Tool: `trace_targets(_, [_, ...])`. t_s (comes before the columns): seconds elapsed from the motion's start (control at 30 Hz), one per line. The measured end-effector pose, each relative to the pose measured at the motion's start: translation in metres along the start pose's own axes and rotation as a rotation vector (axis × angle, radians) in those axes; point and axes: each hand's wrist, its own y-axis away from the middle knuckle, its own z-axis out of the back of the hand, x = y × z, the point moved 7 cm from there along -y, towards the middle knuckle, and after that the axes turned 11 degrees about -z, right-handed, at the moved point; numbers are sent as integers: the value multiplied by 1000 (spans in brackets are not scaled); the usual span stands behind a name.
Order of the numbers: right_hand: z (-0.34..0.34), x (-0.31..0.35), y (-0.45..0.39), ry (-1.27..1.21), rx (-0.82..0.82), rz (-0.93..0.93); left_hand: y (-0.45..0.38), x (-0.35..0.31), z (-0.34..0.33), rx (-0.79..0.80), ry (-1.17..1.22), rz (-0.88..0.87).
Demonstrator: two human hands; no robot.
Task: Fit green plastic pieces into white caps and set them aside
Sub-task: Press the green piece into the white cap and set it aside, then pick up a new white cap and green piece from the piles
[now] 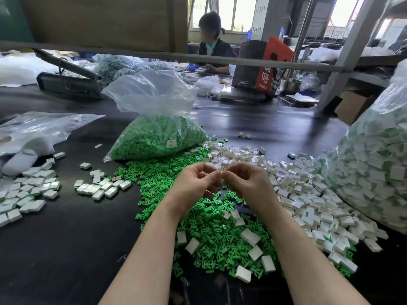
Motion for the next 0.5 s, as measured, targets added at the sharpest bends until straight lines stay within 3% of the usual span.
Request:
trace_targets(0.13, [0, -1, 0, 103, -29, 7, 1, -1, 28, -138, -176, -35])
trace_targets(0.3, [15, -1, -2, 389, -277, 33, 25, -15, 109, -648, -632, -84])
trace_targets(0.4, [20, -1, -2, 592, -369, 14, 44, -18, 147, -898, -855, 46])
trace_targets(0.5, [24, -3, 0, 801, -444, -23, 53, -14, 160, -950, -1022, 196])
